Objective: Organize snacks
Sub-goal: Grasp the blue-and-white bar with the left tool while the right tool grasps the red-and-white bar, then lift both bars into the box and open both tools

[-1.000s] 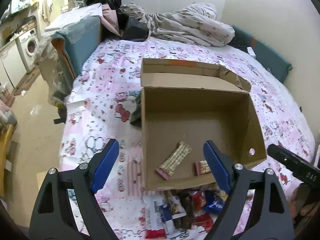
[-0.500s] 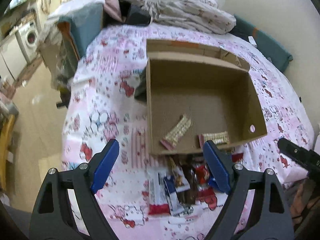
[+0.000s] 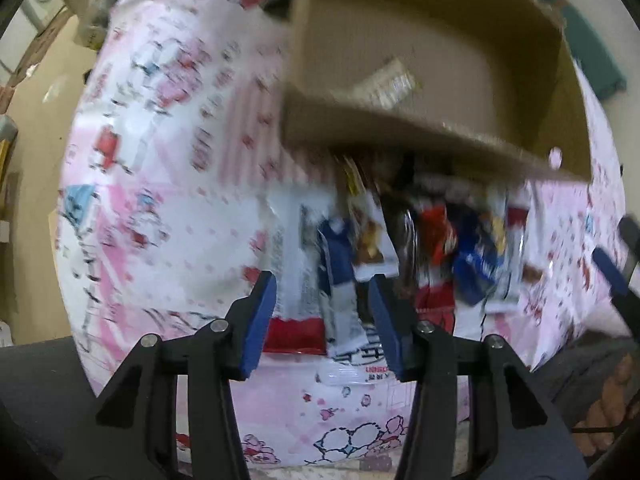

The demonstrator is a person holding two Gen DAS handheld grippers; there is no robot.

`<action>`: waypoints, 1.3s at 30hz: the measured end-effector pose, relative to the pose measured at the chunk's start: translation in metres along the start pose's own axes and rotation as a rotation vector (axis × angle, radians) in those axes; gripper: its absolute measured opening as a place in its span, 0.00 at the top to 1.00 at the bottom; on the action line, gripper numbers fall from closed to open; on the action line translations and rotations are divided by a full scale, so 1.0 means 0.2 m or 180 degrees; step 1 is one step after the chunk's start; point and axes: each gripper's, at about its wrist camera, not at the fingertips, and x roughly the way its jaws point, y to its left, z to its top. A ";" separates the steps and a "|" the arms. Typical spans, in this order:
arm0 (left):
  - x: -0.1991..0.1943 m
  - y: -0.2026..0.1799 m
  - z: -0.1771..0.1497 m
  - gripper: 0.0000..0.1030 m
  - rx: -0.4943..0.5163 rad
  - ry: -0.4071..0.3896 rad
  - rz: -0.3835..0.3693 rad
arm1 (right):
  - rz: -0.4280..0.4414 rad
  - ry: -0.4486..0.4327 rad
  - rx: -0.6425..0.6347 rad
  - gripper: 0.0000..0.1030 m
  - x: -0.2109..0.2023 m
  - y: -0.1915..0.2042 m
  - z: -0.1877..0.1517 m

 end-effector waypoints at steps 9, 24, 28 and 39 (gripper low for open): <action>0.05 -0.13 -0.04 0.87 0.0414 0.0018 0.0242 | -0.0069 -0.0022 -0.0086 0.19 0.00 0.02 0.00; -0.29 0.07 -0.05 0.87 0.0059 -0.0127 -0.0162 | -0.0110 0.0744 0.0082 0.64 0.24 -0.07 -0.04; -0.29 0.07 -0.04 0.87 0.0035 -0.0171 -0.0155 | -0.0307 0.0941 0.0013 0.65 0.34 -0.07 -0.06; -0.31 0.03 -0.04 0.87 0.0076 -0.0282 -0.0197 | -0.0843 0.1130 -0.0458 0.64 0.55 -0.01 -0.10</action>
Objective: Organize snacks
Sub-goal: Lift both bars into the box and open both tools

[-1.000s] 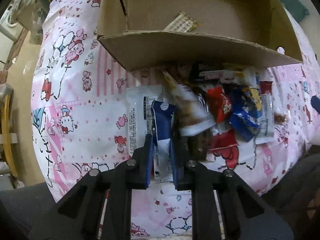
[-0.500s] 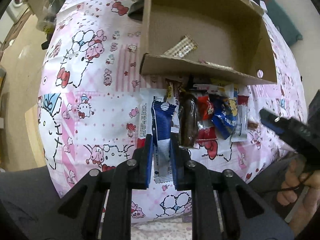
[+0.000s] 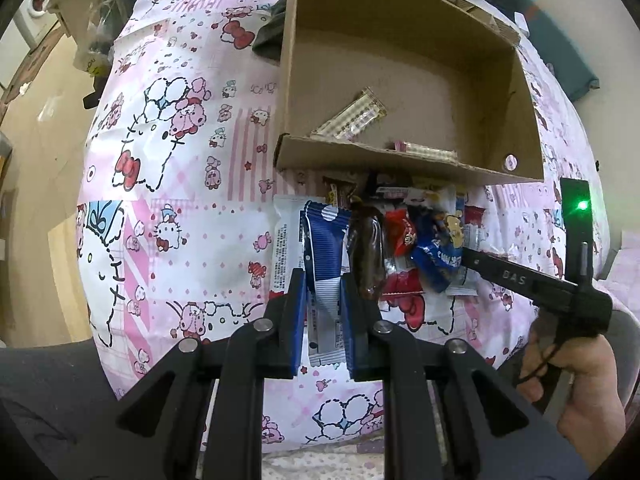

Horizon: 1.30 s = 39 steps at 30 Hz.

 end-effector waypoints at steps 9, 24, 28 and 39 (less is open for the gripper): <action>-0.01 -0.04 -0.01 0.87 0.0078 -0.0035 -0.0020 | -0.0180 -0.0164 -0.0288 0.69 -0.01 0.12 -0.05; -0.09 0.04 0.00 0.87 -0.0079 -0.0263 0.0090 | 0.0926 -0.0823 -0.0052 0.69 -0.58 0.02 -0.30; -0.17 0.01 0.02 0.87 -0.0080 -0.0484 0.0145 | 0.1260 -0.1294 -0.0211 0.69 -0.78 0.04 -0.32; -0.45 -0.13 0.25 0.87 0.0227 -0.1065 0.0160 | 0.1402 -0.1968 -0.0393 0.69 -1.03 0.02 -0.12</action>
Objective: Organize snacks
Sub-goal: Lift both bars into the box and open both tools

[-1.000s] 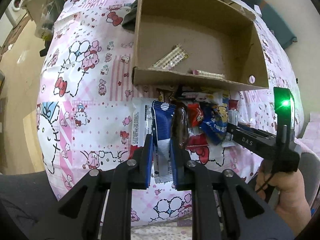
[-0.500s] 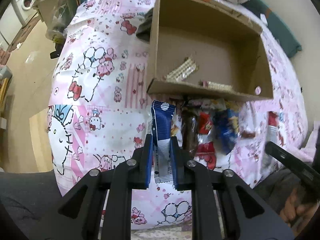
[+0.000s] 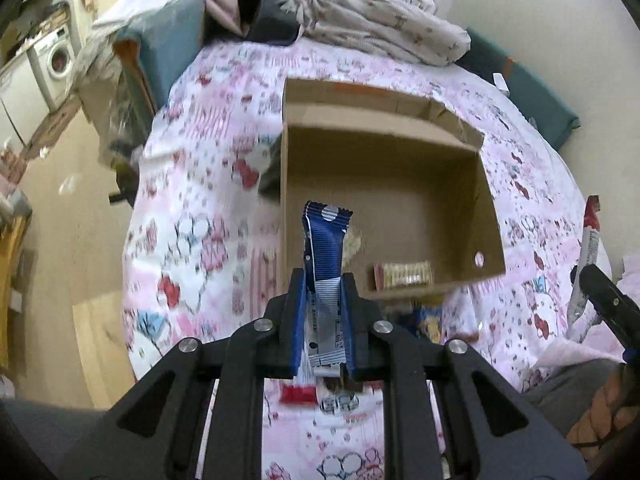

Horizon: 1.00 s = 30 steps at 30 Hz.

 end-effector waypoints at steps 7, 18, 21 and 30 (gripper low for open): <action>0.06 -0.01 0.20 0.87 0.0009 -0.0046 -0.0025 | -0.0035 -0.0051 0.0047 0.69 0.13 -0.04 0.14; 0.37 -0.05 0.31 0.87 0.0099 -0.0056 -0.0139 | -0.0363 0.0302 -0.0001 0.69 0.53 -0.15 0.23; 0.47 -0.04 0.28 0.87 0.0057 -0.0018 -0.0158 | -0.0487 0.0469 -0.0079 0.69 0.63 -0.17 0.18; 0.61 -0.08 0.24 0.87 0.0127 0.0185 -0.0171 | -0.0753 0.0829 -0.0274 0.69 0.79 -0.21 0.09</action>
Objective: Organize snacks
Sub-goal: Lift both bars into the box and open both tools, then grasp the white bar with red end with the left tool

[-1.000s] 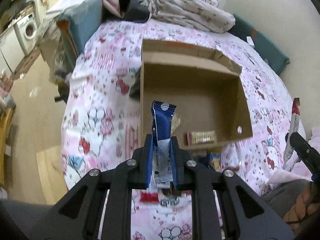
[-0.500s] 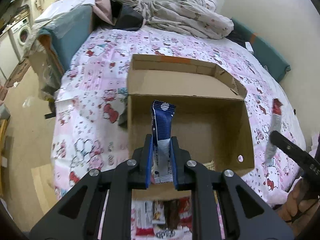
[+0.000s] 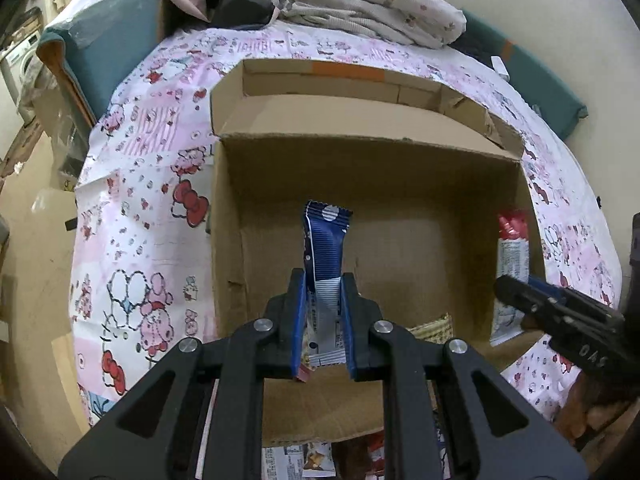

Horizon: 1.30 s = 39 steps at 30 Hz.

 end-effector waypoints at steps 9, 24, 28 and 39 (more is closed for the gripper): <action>0.05 0.02 -0.01 0.87 0.0000 0.0089 0.0029 | -0.0033 0.0097 -0.0018 0.69 0.03 0.01 -0.03; 0.00 -0.06 -0.02 0.32 0.0115 -0.0064 0.0020 | 0.0176 0.0043 0.0088 0.61 0.01 0.00 -0.02; -0.02 -0.07 -0.03 0.31 0.0188 -0.0092 0.0027 | 0.0204 -0.0129 0.0098 0.27 -0.04 0.01 -0.01; -0.11 -0.01 -0.04 0.31 0.0140 -0.0191 0.0027 | 0.0269 -0.0164 0.0003 0.27 -0.08 0.06 -0.04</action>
